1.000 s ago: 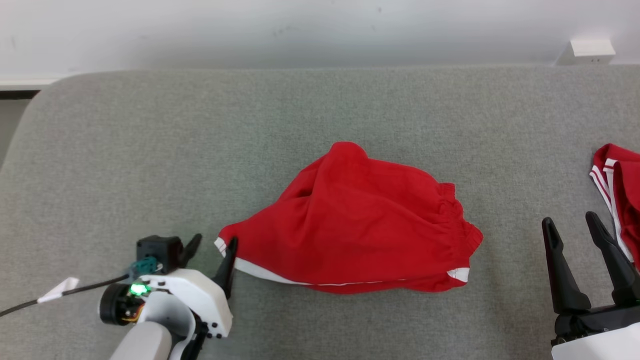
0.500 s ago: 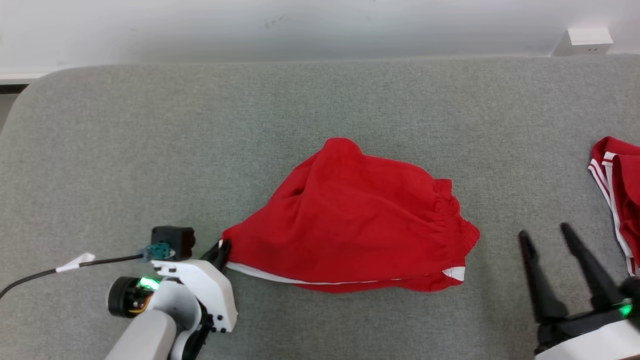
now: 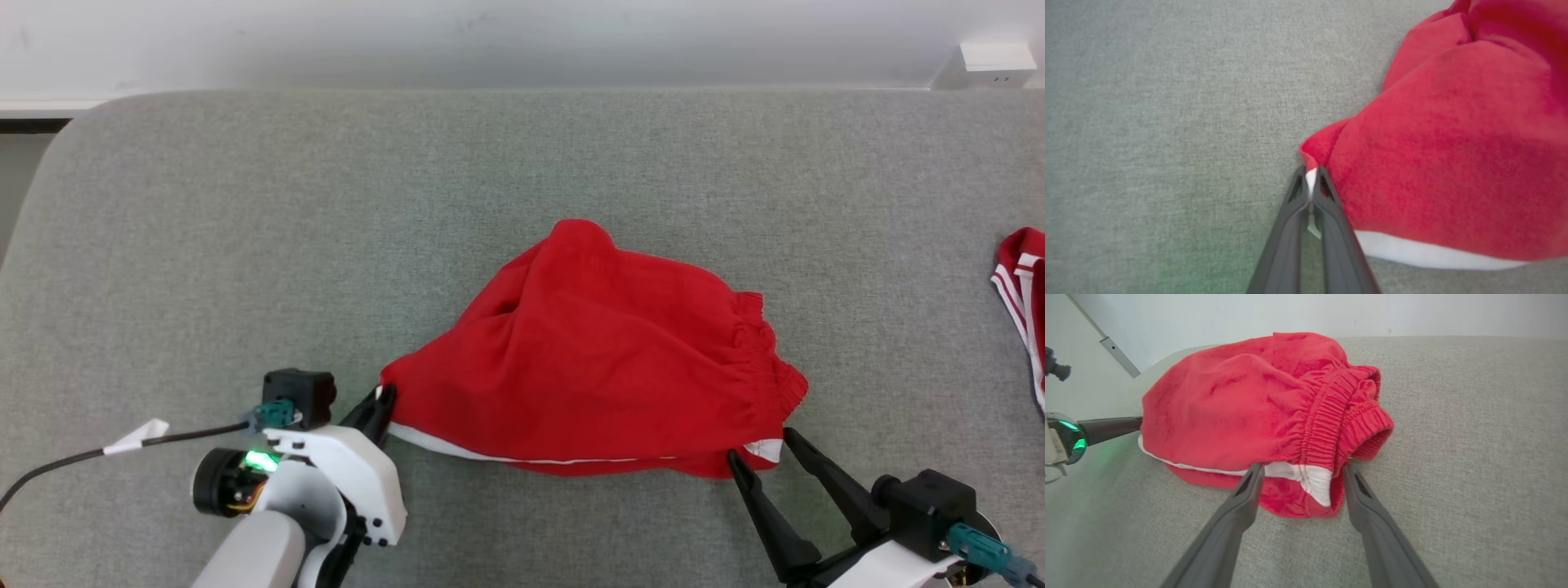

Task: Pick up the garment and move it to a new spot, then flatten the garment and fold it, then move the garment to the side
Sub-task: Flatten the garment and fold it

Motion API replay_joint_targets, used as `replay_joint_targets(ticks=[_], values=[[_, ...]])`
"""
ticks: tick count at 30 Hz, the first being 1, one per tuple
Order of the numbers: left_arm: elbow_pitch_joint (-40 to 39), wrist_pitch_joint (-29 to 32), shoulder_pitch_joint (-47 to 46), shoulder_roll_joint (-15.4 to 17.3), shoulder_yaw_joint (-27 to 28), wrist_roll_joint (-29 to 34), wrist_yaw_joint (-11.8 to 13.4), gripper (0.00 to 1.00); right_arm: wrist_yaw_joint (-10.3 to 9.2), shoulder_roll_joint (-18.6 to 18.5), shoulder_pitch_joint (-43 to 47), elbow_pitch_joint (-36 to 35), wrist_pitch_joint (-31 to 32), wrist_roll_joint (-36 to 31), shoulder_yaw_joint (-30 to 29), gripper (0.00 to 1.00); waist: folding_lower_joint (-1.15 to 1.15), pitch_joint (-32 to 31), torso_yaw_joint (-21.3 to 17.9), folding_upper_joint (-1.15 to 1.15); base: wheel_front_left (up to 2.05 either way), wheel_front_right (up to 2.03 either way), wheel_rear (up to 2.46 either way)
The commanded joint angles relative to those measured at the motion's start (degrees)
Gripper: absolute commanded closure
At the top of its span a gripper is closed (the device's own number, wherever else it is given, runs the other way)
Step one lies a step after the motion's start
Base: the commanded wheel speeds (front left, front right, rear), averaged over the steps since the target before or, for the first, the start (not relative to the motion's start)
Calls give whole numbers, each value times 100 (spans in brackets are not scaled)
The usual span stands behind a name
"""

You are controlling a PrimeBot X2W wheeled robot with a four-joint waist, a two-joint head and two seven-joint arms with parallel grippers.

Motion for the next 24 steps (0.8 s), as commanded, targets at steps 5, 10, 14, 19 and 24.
replay_joint_targets(ticks=[5, 10, 14, 19, 24], values=[[-124, -243, 148, -18, 70, -58, 83, 100, -15, -129, -183, 125, 12, 156, 113, 100, 0, 30, 54, 0, 0, 0, 0], [-389, -576, 193, -21, 194, -78, 154, 100, -15, -213, -196, -79, -5, 122, 88, 100, 0, -7, 48, 0, 0, 0, 0], [-962, -930, 266, 39, 327, -23, 252, 100, -15, -347, -230, -449, -86, 46, -19, 100, 0, -105, 21, 0, 0, 0, 0], [-2053, -1257, 182, 149, 475, 109, 367, 100, -15, -421, -454, -1009, -271, -114, -410, 100, 0, -305, 8, 0, 0, 0, 0], [-3232, -1469, -154, 283, 623, 400, 478, 100, -15, -551, -892, -1567, -352, -380, -1013, 100, 0, -569, 8, 0, 0, 0, 0]])
